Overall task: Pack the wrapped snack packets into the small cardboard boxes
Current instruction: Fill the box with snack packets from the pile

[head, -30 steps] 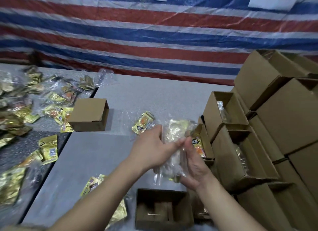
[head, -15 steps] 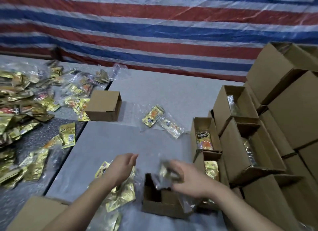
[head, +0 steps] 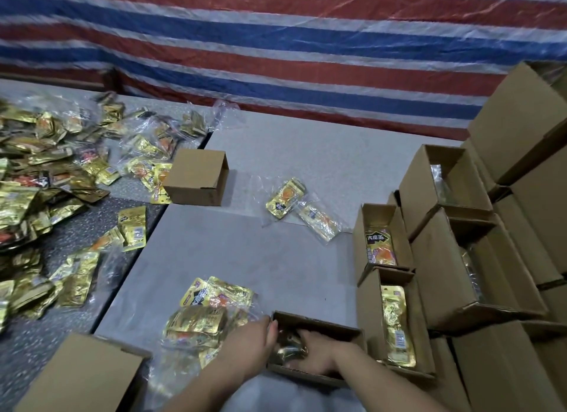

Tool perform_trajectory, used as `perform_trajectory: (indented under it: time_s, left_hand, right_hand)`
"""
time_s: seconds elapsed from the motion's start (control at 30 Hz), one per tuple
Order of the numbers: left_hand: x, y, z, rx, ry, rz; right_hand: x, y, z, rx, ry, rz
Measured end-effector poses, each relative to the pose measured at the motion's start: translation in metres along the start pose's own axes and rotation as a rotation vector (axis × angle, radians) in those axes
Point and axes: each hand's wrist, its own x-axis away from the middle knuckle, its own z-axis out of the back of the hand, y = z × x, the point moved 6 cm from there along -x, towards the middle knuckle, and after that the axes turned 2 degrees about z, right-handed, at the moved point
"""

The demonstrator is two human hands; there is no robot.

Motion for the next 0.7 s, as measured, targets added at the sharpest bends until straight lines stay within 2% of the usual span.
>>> perform_trajectory:
  time_s: [0.1,0.17,0.27,0.37,0.47,0.53,0.63,0.7]
  left_hand:
    - [0.000,0.002,0.002,-0.001,0.008,-0.016]
    - [-0.002,0.003,0.001,0.003,0.012,-0.014]
    - [-0.003,0.002,-0.001,-0.007,0.001,0.006]
    - [-0.002,0.000,-0.005,-0.005,0.008,0.006]
    - [-0.002,-0.001,-0.006,0.010,0.010,-0.006]
    - [-0.002,0.000,-0.005,0.019,-0.008,-0.002]
    - [-0.004,0.001,-0.004,0.003,-0.018,0.001]
    - [-0.004,0.003,-0.003,0.014,-0.027,-0.005]
  right_hand:
    - [0.002,0.004,0.005,-0.159,0.054,0.019]
    - [0.007,0.003,0.014,-0.150,0.079,0.031]
    - [0.013,0.005,0.005,-0.060,-0.066,-0.040]
    - [0.013,0.006,-0.014,-0.100,-0.222,-0.149]
    - [0.014,0.002,-0.015,-0.218,-0.243,-0.206]
    - [0.018,0.001,-0.010,-0.196,-0.203,-0.202]
    - [0.023,-0.003,0.011,-0.047,0.012,-0.084]
    - [0.030,-0.008,0.024,-0.041,0.143,0.004]
